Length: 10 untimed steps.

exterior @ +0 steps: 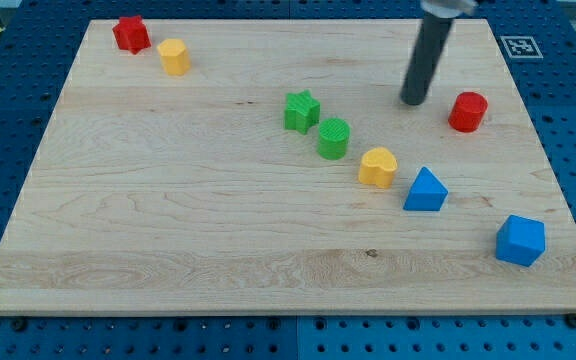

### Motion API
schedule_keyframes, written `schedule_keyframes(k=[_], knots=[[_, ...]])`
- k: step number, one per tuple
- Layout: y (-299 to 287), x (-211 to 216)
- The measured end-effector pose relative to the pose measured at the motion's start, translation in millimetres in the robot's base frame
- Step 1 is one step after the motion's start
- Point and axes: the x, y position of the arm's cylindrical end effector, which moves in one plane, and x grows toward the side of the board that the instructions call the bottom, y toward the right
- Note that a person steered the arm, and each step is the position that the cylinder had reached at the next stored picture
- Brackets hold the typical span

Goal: Push the green circle below the red circle

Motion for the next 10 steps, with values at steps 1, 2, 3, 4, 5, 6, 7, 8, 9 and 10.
schedule_keyframes(k=[1, 2, 3, 4, 5, 6, 7, 8, 9, 10], knots=[[-53.7, 0.0], [-102.9, 0.0], [-151.9, -0.1], [-188.0, 17.5], [-200.0, 38.0], [-190.5, 37.2], [-162.0, 38.3], [-134.5, 44.1], [-133.3, 64.6], [-127.6, 76.2]])
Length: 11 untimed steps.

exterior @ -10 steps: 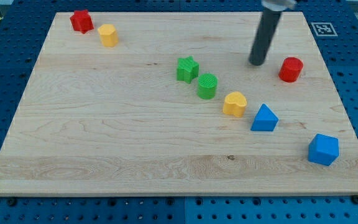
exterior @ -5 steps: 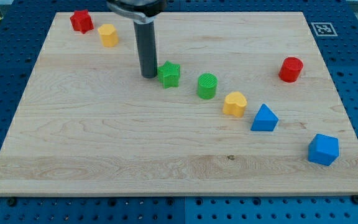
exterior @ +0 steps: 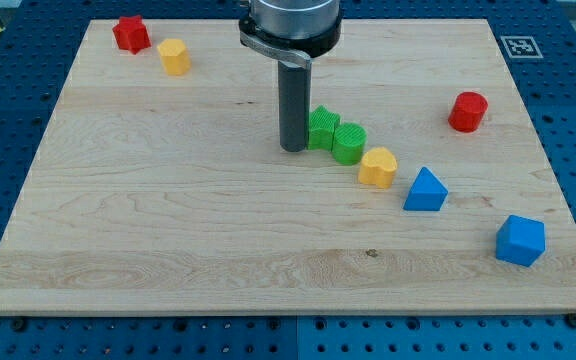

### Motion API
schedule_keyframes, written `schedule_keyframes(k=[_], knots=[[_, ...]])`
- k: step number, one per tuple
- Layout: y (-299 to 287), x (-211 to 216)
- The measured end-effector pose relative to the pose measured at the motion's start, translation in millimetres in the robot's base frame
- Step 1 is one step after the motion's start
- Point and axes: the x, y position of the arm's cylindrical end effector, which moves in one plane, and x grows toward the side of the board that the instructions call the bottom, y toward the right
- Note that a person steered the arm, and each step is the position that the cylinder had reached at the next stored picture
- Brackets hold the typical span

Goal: Push the green circle below the red circle

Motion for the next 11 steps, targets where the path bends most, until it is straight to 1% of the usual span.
schedule_keyframes(k=[2, 3, 5, 9, 10, 11], knots=[[43.9, 2.7], [59.5, 11.2], [69.5, 12.5], [184.1, 13.1], [184.3, 31.0], [170.7, 40.8]])
